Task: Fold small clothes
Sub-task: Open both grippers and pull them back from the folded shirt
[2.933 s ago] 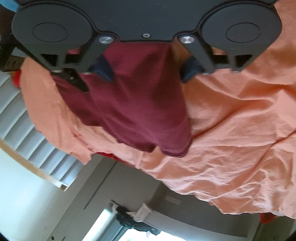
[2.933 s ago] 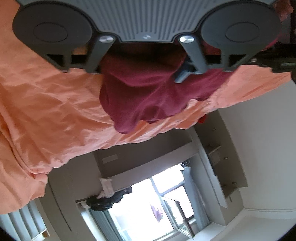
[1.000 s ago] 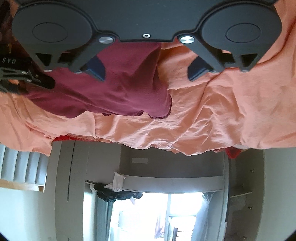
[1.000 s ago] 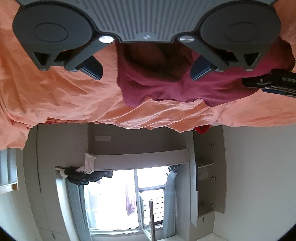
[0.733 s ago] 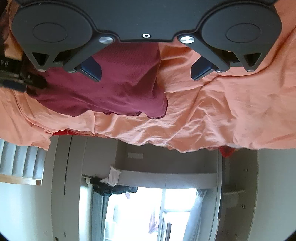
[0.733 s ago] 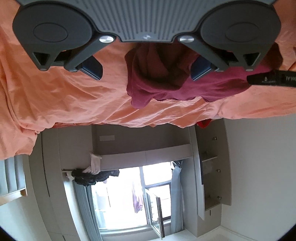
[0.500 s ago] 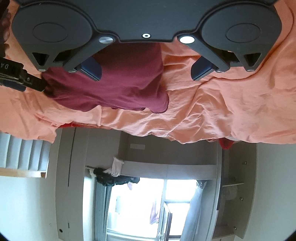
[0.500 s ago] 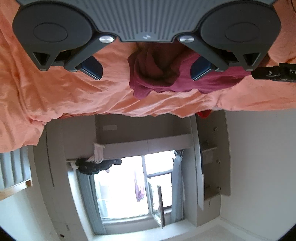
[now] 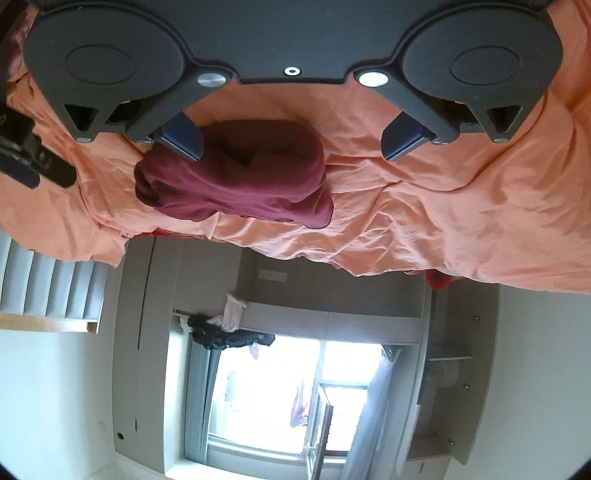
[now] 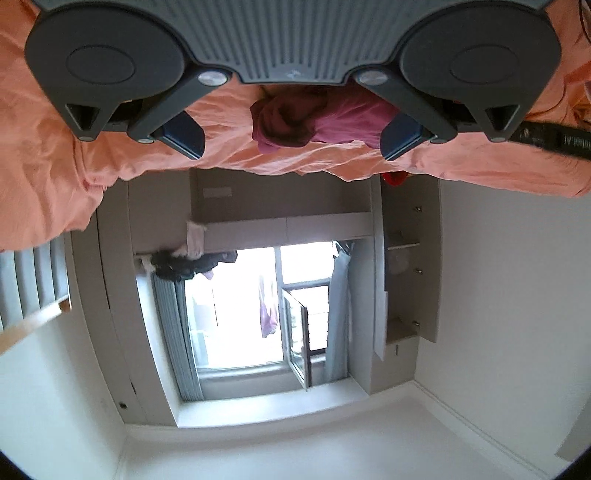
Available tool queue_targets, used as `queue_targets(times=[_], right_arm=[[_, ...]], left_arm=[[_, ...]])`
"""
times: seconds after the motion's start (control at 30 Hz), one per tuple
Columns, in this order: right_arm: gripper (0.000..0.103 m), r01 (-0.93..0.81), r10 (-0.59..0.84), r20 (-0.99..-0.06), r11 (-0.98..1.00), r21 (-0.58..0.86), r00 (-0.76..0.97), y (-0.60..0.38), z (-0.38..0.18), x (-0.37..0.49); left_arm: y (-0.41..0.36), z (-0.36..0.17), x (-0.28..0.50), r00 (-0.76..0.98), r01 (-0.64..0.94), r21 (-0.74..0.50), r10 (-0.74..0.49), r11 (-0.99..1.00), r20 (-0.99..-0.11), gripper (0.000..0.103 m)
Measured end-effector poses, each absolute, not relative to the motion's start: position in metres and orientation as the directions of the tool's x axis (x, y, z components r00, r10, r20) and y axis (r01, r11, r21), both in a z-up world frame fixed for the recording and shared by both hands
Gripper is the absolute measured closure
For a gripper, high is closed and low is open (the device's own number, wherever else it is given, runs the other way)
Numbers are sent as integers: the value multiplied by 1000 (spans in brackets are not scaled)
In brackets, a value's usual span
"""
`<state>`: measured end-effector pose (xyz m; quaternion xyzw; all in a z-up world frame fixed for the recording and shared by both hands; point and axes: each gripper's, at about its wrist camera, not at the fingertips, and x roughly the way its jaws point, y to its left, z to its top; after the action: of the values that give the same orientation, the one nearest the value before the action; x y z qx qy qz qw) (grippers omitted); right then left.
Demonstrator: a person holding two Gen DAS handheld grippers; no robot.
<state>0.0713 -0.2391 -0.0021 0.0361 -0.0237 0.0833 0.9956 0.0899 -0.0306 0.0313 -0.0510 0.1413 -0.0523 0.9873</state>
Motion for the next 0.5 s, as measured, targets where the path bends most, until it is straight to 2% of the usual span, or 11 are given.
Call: queue_targets(times=[0.3, 0.5], right_arm=[[0, -170, 170, 13, 984, 56, 985, -234, -14, 32], [0, -154, 154, 7, 985, 83, 988, -238, -21, 13]], left_arm=[[-29, 22, 43, 956, 72, -114, -101, 991, -275, 1], [-33, 10, 28, 955, 59, -71, -77, 996, -286, 1]])
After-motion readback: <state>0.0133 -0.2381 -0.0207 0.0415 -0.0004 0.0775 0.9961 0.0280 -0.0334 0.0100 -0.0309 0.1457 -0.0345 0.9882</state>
